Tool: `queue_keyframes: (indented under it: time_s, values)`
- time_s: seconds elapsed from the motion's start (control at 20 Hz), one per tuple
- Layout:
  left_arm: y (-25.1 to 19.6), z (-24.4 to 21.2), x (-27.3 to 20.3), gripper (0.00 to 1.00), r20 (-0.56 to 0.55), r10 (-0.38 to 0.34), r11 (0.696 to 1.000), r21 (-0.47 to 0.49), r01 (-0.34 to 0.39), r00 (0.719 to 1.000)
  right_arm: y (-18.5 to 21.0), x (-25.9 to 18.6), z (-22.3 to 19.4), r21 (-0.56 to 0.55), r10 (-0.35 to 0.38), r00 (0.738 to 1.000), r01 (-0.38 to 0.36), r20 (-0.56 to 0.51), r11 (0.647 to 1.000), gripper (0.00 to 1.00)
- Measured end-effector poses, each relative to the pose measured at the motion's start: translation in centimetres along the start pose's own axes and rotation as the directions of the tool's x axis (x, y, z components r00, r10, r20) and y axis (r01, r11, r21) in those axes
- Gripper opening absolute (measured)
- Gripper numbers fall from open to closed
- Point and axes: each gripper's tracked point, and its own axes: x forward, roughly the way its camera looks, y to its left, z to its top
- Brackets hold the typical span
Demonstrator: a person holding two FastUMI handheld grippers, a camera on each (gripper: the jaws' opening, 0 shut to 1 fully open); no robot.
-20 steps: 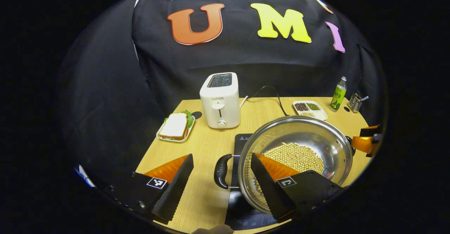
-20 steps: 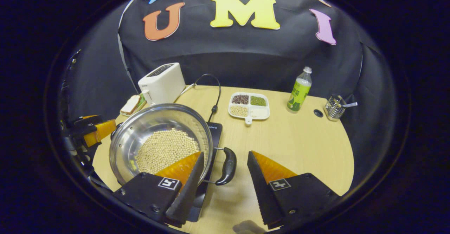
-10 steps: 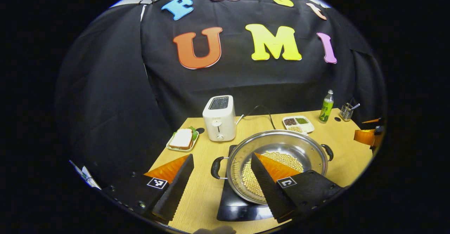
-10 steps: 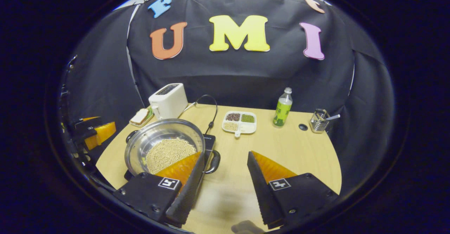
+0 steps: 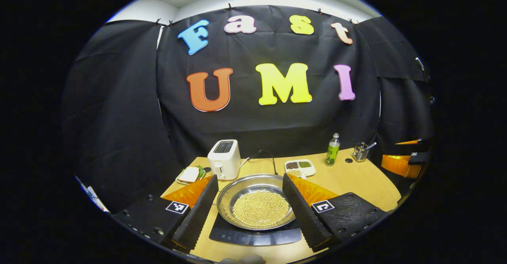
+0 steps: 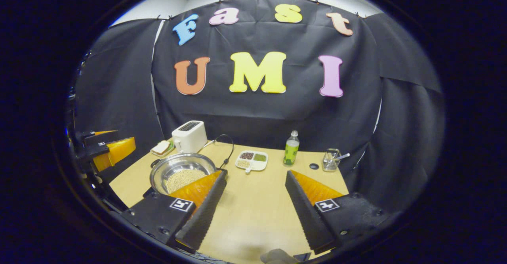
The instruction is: First push the handle of the pot to place it horizontally, then grasp the pot with both hands and set it on the induction cooktop.
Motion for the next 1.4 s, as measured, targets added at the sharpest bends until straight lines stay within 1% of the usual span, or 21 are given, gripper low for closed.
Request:
queue_keyframes:
  time_s: [0.05,0.25,0.4,0.5,0.65,0.85,1.05,1.25,1.4]
  values:
    - [-1.2,0.7,-1.2,0.97,0.017,-0.002,1.0,0.003,0.002,1.0,-0.9,-1.5,0.4,0.005,0.002,1.0,-0.002,0.02,1.0,1.0]
    - [-5.4,3.2,-6.4,0.96,0.081,0.008,1.0,0.012,-0.009,0.997,-5.5,-7.4,2.0,0.021,-0.018,0.995,0.016,0.1,1.0,1.0]
    - [-8.2,4.2,-9.5,0.96,0.118,0.013,1.0,0.005,-0.013,0.993,-9.1,-11.3,2.0,0.052,-0.049,0.988,0.042,0.144,0.998,1.0]
    - [-10.7,4.7,-11.8,0.96,0.134,0.001,1.0,-0.009,0.0,0.991,-11.0,-14.0,2.1,0.072,-0.076,0.981,0.064,0.177,0.995,1.0]
    - [-13.1,5.6,-14.5,0.96,0.156,-0.014,1.0,-0.004,0.015,0.988,-13.2,-17.8,1.7,0.1,-0.104,0.971,0.084,0.215,0.991,1.0]
    - [-15.1,6.6,-17.4,0.97,0.182,-0.028,0.999,-0.012,0.031,0.983,-15.3,-21.0,1.4,0.11,-0.135,0.958,0.111,0.251,0.988,1.0]
    - [-16.3,6.7,-19.0,0.96,0.188,-0.043,0.999,-0.017,0.047,0.981,-15.8,-22.9,0.7,0.11,-0.132,0.958,0.107,0.253,0.988,1.0]
    - [-16.6,6.9,-21.0,0.96,0.201,-0.038,0.999,-0.023,0.043,0.979,-16.4,-24.7,1.1,0.102,-0.147,0.95,0.123,0.275,0.987,1.0]
    - [-16.3,7.2,-22.0,0.96,0.212,-0.027,0.999,-0.024,0.033,0.977,-16.7,-26.0,1.6,0.114,-0.152,0.943,0.123,0.297,0.986,1.0]
